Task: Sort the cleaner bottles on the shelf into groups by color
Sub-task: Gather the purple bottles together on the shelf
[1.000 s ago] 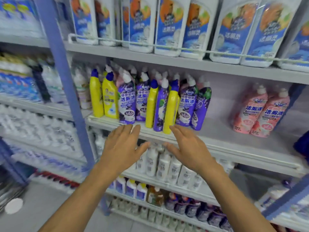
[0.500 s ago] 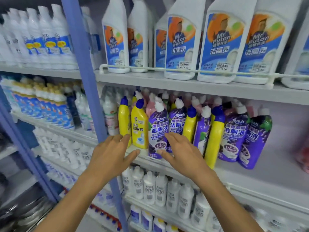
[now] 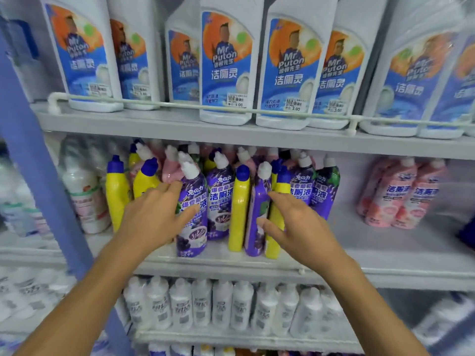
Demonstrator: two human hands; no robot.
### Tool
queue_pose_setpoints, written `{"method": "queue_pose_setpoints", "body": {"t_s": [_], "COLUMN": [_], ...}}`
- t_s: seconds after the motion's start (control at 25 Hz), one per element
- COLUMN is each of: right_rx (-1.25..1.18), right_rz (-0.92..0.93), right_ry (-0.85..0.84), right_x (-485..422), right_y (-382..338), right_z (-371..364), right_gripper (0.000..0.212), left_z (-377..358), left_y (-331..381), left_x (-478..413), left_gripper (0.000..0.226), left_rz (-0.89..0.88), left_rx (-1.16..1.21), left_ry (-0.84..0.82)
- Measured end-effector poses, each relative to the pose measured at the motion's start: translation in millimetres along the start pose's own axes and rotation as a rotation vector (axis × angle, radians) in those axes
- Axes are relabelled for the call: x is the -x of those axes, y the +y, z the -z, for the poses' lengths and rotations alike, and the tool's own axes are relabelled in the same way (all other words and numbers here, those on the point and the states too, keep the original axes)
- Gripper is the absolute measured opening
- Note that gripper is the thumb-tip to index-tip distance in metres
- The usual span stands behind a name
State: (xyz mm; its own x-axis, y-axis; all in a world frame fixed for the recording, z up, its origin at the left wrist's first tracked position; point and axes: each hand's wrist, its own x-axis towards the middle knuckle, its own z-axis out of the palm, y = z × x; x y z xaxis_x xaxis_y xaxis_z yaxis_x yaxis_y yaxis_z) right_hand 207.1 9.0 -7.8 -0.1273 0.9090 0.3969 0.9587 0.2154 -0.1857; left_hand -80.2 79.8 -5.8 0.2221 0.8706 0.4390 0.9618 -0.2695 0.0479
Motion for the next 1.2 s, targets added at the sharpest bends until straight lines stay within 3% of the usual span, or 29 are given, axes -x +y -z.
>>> {"method": "queue_pose_setpoints", "body": {"t_s": [0.24, 0.56, 0.8, 1.0, 1.2], "right_rx": [0.062, -0.260, -0.367, -0.316, -0.265], "right_rz": [-0.216, -0.258, -0.215, -0.117, -0.136], "right_ry": [0.095, 0.191, 0.125, 0.023, -0.050], "right_x": [-31.1, -61.3, -50.5, -47.3, -34.6], "right_y": [30.9, 44.8, 68.3, 94.3, 115.8], "right_z": [6.9, -32.3, -46.0, -25.1, -5.7], "right_gripper": [0.061, 0.034, 0.036, 0.037, 0.032], "left_z": [-13.7, -40.7, -42.2, -31.0, -0.2], "left_y": [-4.8, 3.1, 20.8, 45.9, 69.4], "left_x": [-26.5, -36.5, -18.0, 2.8, 13.6], "left_gripper": [0.063, 0.069, 0.061, 0.057, 0.050], "left_rz": [-0.001, 0.175, 0.205, 0.189, 0.200], "left_rx": [0.282, 0.519, 0.625, 0.641, 0.645], "left_ry": [0.050, 0.045, 0.096, 0.181, 0.265]}}
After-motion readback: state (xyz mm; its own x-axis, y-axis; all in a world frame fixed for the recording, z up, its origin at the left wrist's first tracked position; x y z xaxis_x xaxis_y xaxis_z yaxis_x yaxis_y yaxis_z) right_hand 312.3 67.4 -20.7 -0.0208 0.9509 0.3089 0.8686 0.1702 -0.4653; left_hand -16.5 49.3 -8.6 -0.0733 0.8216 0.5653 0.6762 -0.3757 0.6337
